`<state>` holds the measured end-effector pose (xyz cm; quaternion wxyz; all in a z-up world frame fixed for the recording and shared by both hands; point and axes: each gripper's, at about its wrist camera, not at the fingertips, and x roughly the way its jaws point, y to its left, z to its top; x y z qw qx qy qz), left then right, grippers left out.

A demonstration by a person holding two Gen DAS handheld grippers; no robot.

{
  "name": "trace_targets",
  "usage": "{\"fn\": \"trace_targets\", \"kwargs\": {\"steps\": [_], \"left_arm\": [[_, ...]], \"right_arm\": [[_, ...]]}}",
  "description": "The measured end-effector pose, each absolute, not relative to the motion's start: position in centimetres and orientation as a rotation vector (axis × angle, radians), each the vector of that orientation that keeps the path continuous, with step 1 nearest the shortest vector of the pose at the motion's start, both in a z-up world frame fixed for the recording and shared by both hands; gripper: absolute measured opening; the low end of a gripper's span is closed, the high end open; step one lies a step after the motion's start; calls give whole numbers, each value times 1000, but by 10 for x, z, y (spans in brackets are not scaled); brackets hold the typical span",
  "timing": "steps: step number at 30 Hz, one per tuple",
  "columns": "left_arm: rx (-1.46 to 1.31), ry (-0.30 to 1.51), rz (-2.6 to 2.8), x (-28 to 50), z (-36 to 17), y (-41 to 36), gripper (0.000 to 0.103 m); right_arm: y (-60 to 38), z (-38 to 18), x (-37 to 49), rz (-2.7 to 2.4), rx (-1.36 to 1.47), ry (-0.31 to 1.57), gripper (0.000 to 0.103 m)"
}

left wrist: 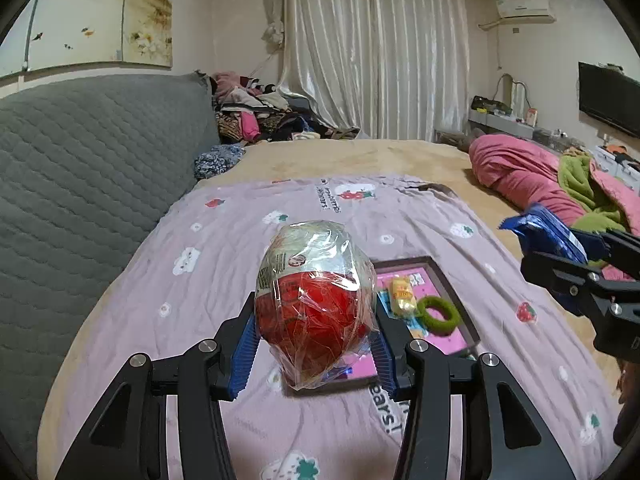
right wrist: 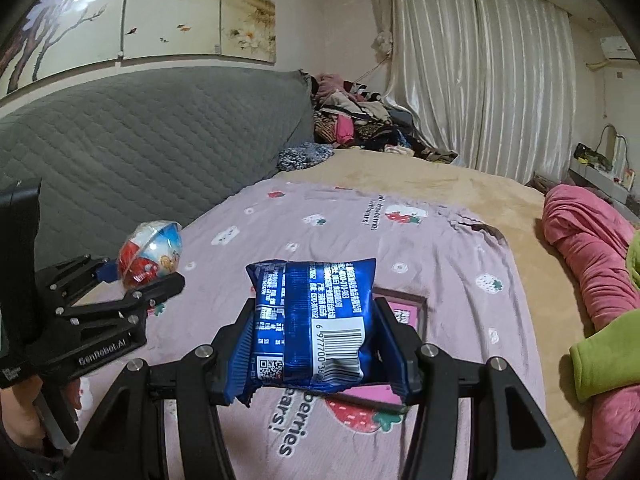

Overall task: Organize objects
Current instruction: 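Carry the candy egg with the left gripper while the right carries the blue packet to the tray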

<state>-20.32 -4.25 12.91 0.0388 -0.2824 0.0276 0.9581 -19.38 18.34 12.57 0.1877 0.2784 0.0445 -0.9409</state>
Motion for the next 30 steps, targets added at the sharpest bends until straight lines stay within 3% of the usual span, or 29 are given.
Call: {"fn": "trace_targets", "kwargs": {"steps": [18, 30], "left_arm": [[-766, 60, 2918, -284, 112, -13, 51], [-866, -29, 2874, -337, 24, 5, 51]], "right_arm": [[200, 106, -251, -2751, 672, 57, 56], [202, 49, -290, -2766, 715, 7, 56]]}}
